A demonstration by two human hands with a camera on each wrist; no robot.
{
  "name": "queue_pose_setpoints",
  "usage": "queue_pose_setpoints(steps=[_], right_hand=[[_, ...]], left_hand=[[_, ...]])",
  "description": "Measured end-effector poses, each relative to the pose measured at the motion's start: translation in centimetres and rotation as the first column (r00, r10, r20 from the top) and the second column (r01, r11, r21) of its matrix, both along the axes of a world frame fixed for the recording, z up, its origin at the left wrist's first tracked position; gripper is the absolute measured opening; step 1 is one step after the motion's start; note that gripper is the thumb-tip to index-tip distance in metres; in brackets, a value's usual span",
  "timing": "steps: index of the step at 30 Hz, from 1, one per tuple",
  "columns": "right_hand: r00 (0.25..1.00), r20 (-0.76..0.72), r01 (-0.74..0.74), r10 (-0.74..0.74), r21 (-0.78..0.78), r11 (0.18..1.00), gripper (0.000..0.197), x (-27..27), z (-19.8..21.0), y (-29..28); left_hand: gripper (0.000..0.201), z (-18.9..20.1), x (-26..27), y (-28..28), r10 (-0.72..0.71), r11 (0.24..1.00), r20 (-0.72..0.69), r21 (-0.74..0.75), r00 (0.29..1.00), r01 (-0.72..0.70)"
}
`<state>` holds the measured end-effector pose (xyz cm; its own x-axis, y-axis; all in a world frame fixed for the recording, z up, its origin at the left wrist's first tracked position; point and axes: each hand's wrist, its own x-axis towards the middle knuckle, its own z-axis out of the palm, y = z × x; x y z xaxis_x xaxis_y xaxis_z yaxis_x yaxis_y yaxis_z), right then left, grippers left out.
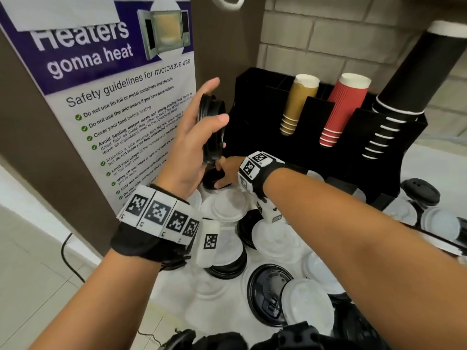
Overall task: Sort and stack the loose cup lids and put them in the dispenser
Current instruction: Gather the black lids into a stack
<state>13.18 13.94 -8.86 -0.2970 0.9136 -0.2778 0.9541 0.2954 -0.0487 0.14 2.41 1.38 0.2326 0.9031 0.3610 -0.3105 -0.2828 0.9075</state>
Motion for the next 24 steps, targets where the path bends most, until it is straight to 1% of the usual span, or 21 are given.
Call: queue_pose_setpoints(steps=[5,8,10,13,15,18,21,22,24], right_hand=[[1.0,-0.013,-0.011,0.011,0.0,1.0,0.071,-0.2,0.4,0.1],[1.0,-0.016,-0.017,0.018,0.07,0.997,0.07,0.2,0.8,-0.2],[1.0,-0.017,-0.011,0.012,0.071,0.997,0.07,0.4,1.0,-0.4],[1.0,0.024,-0.018,0.017,0.041,0.999,0.076,0.1,0.4,-0.5],[0.998,0.056,-0.021,0.021,-0.002,1.0,0.073,-0.5,0.1,-0.4],[0.996,0.087,0.004,-0.006,0.018,1.0,0.073,-1.4,0.0,-0.1],[0.993,0.112,0.022,-0.026,0.04,0.999,0.071,-1.9,0.4,-0.1],[0.995,0.097,0.032,-0.035,0.033,0.999,0.071,-1.8,0.8,-0.1],[0.997,-0.03,0.077,-0.078,-0.018,0.997,0.068,-1.5,2.4,-0.5]], left_hand=[[0.059,-0.2,0.0,-0.2,0.068,0.998,-0.072,0.002,0.995,-0.068],[0.061,-0.2,0.0,-0.1,0.07,0.997,-0.084,-0.008,0.994,-0.071],[0.065,-0.3,0.0,0.1,0.061,0.998,-0.087,-0.018,0.994,-0.063],[0.066,-0.4,0.1,0.1,0.046,0.999,-0.098,-0.012,0.994,-0.047],[0.065,-0.5,0.1,0.1,0.041,0.999,-0.102,-0.007,0.994,-0.042],[0.065,-0.6,-0.1,0.0,0.041,0.999,-0.11,0.001,0.993,-0.042],[0.061,-0.7,-0.4,-0.1,0.032,0.999,-0.105,-0.017,0.994,-0.034],[0.06,-0.7,-0.5,-0.1,0.037,0.999,-0.107,-0.02,0.994,-0.04],[0.06,-0.7,-0.6,-0.1,0.049,0.998,-0.109,-0.021,0.993,-0.052]])
